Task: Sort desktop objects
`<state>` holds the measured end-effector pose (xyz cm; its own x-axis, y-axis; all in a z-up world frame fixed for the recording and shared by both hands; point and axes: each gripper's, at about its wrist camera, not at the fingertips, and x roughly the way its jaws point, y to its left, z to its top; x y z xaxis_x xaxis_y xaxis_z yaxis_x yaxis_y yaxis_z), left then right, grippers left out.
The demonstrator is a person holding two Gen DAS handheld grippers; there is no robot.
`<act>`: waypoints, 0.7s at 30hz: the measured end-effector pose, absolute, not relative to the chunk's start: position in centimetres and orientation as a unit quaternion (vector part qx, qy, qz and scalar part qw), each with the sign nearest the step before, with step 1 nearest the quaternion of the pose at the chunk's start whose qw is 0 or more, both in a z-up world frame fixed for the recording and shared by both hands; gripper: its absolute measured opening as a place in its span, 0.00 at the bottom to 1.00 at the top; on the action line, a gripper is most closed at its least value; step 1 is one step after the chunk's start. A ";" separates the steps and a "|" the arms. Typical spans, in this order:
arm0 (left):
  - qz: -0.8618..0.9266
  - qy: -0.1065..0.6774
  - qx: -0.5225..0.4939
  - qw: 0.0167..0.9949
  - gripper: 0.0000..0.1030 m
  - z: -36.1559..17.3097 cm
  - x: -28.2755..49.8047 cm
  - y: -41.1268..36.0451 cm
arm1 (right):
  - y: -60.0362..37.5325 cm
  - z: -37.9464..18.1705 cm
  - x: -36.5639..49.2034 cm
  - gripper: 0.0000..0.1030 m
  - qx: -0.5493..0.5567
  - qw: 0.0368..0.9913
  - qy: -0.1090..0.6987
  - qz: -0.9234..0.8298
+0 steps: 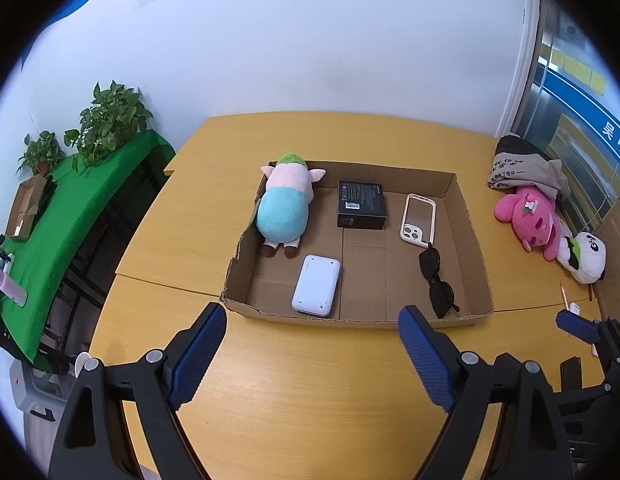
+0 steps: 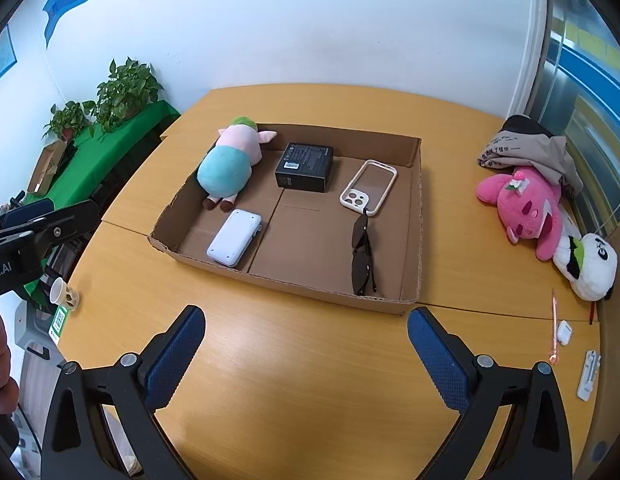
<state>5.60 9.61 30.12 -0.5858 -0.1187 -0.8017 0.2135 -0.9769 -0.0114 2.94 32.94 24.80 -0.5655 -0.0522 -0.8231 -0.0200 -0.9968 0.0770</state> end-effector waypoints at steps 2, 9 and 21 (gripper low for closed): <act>-0.888 0.070 0.447 0.080 0.85 30.0 5.3 8.7 | 32.5 25.2 2.6 1.00 0.466 0.007 -0.035 -0.884; -0.894 0.016 0.440 0.079 0.85 30.1 4.4 7.2 | 31.0 26.8 1.5 1.00 0.463 -0.018 -0.028 -0.886; -0.899 0.038 0.435 0.043 0.85 29.8 3.4 4.7 | 28.8 28.3 0.7 1.00 0.469 -0.039 -0.035 -0.882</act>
